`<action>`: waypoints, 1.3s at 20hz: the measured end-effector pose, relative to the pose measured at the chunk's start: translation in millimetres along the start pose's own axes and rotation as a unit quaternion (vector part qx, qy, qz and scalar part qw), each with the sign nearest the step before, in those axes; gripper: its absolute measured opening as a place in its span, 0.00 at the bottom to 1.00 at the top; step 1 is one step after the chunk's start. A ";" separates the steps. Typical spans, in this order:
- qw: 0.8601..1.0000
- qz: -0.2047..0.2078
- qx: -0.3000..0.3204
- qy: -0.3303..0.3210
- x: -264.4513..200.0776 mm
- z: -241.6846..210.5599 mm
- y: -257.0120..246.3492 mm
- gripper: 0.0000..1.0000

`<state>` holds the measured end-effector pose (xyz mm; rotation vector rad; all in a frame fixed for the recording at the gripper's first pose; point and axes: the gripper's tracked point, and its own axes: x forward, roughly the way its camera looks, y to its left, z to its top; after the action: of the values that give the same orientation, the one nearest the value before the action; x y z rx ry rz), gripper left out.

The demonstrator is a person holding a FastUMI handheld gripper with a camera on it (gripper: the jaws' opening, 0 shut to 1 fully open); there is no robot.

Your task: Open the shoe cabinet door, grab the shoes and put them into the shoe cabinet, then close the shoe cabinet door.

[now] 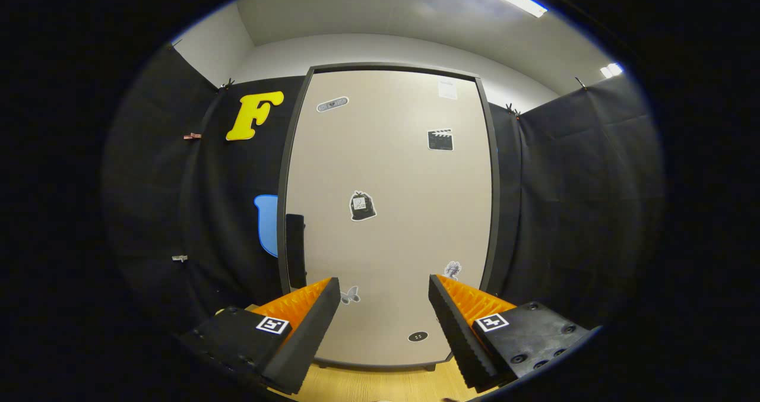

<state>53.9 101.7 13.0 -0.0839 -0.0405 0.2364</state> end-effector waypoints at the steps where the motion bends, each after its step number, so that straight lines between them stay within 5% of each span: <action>1: 1.000 0.011 -0.002 -0.003 5.3 -0.7 11.0 0.97; 8: 0.998 0.049 0.033 -0.018 42.9 7.2 73.5 0.97; 18: 0.998 0.035 0.046 -0.005 115.7 -1.2 116.3 0.96; 21: 0.999 0.026 0.044 -0.004 127.2 -2.9 119.2 0.89; 26: 0.999 0.024 0.025 -0.006 134.2 -3.1 133.7 0.51</action>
<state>153.4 262.5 2.2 -0.0335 -0.0439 0.2860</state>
